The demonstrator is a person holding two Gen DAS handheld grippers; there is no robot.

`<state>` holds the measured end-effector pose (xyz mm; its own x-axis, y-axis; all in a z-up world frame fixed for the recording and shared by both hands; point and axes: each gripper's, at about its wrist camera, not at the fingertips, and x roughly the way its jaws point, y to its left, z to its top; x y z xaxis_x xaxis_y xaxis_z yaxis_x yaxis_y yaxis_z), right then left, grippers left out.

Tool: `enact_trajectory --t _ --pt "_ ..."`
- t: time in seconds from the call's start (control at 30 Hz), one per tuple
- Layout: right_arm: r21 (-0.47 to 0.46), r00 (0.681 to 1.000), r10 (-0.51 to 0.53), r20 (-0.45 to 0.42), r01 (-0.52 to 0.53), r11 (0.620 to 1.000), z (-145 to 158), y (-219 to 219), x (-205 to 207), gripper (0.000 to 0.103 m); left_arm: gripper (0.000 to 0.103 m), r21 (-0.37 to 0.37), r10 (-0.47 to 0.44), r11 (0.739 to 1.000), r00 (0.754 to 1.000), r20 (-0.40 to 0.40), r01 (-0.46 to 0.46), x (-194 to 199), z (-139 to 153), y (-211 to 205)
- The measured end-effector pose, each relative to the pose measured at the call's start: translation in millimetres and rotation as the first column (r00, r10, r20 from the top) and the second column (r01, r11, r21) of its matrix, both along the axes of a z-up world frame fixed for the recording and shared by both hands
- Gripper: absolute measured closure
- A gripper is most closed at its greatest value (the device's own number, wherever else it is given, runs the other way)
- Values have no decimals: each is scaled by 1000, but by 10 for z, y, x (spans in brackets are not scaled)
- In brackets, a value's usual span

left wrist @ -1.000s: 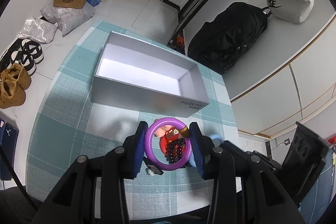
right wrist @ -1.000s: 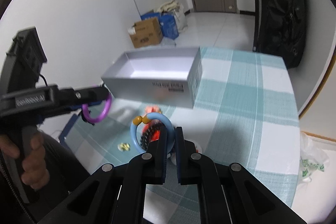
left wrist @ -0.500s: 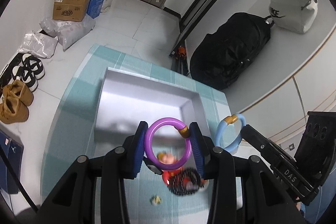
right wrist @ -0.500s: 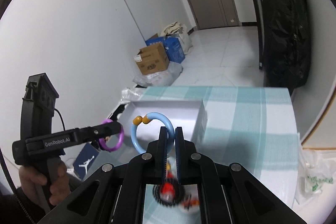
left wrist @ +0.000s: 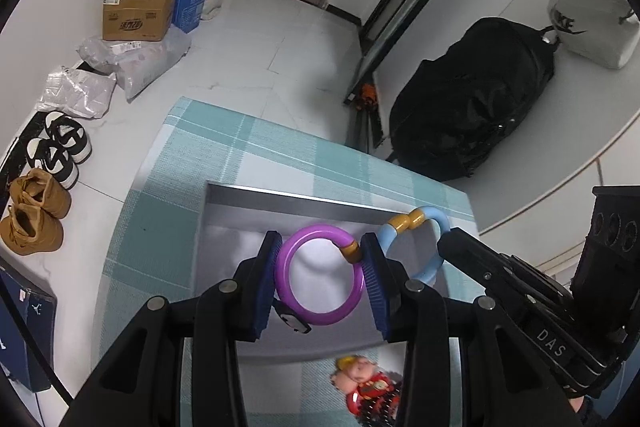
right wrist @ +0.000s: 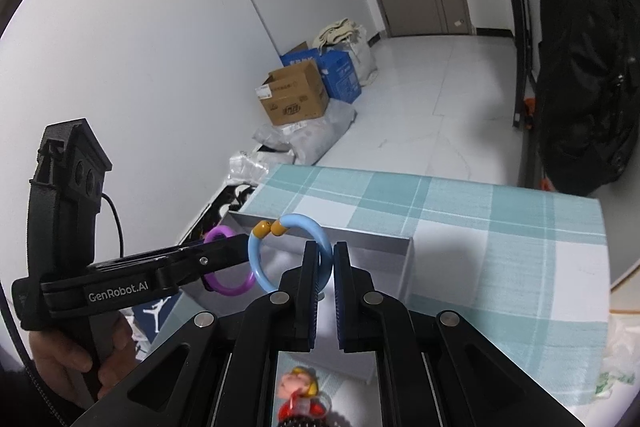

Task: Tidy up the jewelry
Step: 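Carry both bangles into the white box and open both grippers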

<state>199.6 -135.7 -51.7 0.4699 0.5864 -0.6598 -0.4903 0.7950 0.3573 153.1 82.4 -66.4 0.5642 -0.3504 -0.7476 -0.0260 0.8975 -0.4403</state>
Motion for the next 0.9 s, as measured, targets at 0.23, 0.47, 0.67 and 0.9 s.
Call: enact_trajectory --t 0.23,0.47,0.67,0.9 --pt "26 999 12 -41 -11 1000 -151 -35 105 93 67 -20 15 1000 999 -37 -16 101 -39 -27" --pt "29 999 33 -28 -33 999 -148 -43 56 78 47 -30 47 998 999 -9 -47 25 -2 -17" --pt "97 998 -30 61 24 995 18 -227 -98 31 38 -18 64 998 996 64 -63 -63 159 -11" --pt "112 986 -95 134 80 990 160 -418 -349 17 35 64 34 997 987 157 -45 -266 322 -103"
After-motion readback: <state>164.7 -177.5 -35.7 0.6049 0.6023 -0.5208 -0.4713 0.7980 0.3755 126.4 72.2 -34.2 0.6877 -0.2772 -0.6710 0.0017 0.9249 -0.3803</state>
